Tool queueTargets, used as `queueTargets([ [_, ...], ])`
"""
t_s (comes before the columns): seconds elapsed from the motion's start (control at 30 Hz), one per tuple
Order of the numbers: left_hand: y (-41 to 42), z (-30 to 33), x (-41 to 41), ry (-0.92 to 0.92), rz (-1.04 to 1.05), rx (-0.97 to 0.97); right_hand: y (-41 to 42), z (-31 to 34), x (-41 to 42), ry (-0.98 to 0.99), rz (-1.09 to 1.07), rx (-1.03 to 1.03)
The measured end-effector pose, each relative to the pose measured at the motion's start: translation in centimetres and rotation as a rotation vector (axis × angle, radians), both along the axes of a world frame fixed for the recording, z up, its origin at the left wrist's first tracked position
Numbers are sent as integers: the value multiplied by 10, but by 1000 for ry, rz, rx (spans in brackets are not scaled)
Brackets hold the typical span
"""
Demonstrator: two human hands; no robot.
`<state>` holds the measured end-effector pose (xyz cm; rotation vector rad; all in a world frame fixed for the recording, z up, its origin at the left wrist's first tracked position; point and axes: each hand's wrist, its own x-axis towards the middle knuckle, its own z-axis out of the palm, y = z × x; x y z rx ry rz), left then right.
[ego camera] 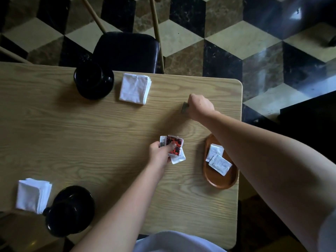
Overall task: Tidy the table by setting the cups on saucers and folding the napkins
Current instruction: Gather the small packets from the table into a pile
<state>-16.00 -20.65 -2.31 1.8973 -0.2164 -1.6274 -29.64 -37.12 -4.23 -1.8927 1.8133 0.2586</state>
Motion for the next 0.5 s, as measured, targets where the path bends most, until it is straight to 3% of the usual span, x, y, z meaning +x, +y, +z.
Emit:
queueTargets([
  [0.13,-1,3,-10,-14,21,-7,31,-6,-19,16,-18,48],
  [0.27,2,7,-19,-19,43,-12,51,-2,-35,-152,-158,26],
  [0.5,6,20,-50,120,30,-2,122,24,-96,-808,-887,38],
])
